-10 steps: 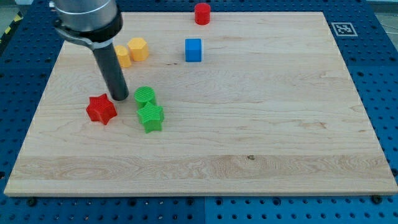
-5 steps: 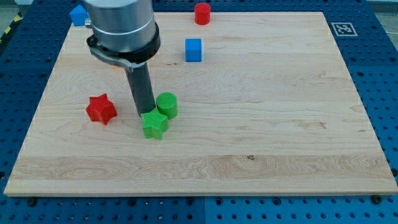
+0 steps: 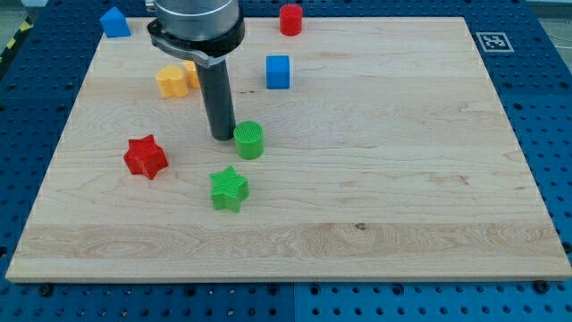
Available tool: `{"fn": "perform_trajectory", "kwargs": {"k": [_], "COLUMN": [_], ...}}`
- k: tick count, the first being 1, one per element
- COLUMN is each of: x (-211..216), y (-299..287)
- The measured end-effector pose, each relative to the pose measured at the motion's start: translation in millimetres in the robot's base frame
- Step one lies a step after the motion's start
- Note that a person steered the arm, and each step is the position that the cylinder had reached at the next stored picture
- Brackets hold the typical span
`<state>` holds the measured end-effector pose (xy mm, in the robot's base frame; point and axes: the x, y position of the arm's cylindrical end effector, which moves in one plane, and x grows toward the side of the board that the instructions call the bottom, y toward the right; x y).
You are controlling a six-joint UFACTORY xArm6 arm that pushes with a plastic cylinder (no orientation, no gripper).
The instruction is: Separate the green blocks
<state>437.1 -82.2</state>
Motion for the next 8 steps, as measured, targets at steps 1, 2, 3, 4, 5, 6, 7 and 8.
{"fn": "perform_trajectory", "kwargs": {"k": [1,2,3,4,5,6,7,8], "x": [19.2,46.3,72.0,86.5,81.8,60.1,43.3,39.3], "y": [13.4,-2.8,-21.9,-21.9,-15.5,9.4,39.5,75.7]}}
